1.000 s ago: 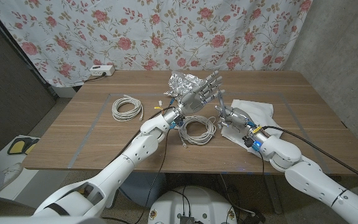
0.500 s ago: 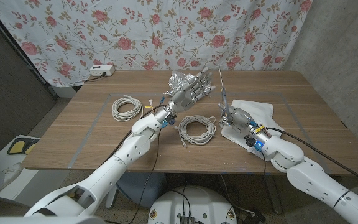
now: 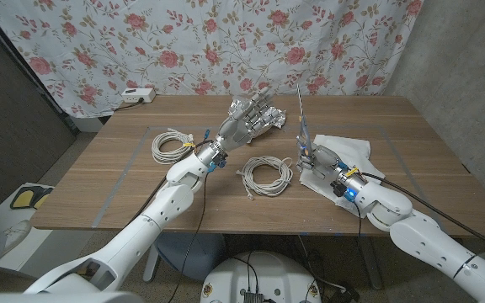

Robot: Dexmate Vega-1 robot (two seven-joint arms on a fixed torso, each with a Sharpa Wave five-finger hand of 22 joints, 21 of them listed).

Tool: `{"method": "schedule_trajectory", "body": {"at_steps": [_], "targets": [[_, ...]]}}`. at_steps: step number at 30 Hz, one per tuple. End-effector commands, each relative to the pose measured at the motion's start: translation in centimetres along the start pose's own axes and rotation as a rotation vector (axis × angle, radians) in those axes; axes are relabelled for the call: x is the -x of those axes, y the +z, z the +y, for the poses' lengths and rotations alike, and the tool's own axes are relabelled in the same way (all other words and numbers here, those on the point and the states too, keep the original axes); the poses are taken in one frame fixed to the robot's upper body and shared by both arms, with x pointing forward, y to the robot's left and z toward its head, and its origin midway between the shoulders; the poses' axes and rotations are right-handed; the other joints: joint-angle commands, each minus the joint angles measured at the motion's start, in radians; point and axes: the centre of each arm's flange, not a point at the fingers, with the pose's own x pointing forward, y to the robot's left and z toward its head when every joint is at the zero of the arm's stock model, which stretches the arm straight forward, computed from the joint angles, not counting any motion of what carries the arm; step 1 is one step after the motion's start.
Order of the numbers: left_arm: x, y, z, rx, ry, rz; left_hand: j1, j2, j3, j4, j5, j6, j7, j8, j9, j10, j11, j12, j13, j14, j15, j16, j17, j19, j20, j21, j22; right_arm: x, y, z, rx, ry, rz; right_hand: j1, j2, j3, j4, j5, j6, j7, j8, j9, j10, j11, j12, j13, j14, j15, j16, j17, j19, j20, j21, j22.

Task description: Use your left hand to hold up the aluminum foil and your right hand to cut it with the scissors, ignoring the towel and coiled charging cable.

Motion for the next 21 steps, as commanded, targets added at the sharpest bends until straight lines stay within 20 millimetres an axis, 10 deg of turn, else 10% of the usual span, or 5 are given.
{"method": "schedule_trajectory", "body": {"at_steps": [1, 17, 21], "targets": [[0.9, 1.0, 0.4, -0.019, 0.015, -0.013, -0.004, 0.002, -0.002, 0.001, 0.007, 0.014, -0.007, 0.005, -0.001, 0.006, -0.011, 0.008, 0.001, 0.002, -0.002, 0.009, 0.001, 0.001, -0.001, 0.006, 0.004, -0.3, 0.0, 0.1, -0.055, 0.021, 0.01, -0.035, -0.004, -0.019, 0.009, 0.011, 0.046, 0.036, 0.107, -0.002, 0.087, -0.078, 0.005, 0.002, 0.001, -0.052, 0.02, 0.001, 0.01, -0.047, 0.013, -0.006], [1.9, 1.2, 0.3, -0.025, 0.035, -0.012, -0.008, 0.007, -0.004, 0.0, 0.008, 0.048, -0.007, 0.012, -0.001, 0.018, -0.017, 0.015, -0.007, 0.009, -0.008, 0.012, 0.0, 0.004, -0.005, 0.007, 0.004, -0.8, 0.7, 0.9, 0.025, 0.008, 0.007, -0.241, -0.056, -0.141, 0.118, 0.034, 0.121, 0.056, 0.191, 0.089, 0.136, -0.082, 0.013, 0.003, 0.048, -0.051, 0.104, 0.002, 0.085, -0.048, 0.087, -0.019], [2.3, 1.3, 0.3, -0.025, 0.041, -0.017, -0.008, 0.008, -0.004, -0.001, 0.009, 0.055, -0.009, 0.013, -0.001, 0.02, -0.019, 0.017, -0.009, 0.01, -0.01, 0.012, 0.0, 0.005, -0.008, 0.008, 0.004, -0.7, 1.0, 1.3, 0.052, -0.006, 0.006, -0.414, -0.094, -0.24, 0.211, 0.05, 0.133, 0.07, 0.257, 0.133, 0.165, -0.078, 0.014, 0.005, 0.091, -0.05, 0.115, 0.004, 0.094, -0.043, 0.141, 0.042]]}}
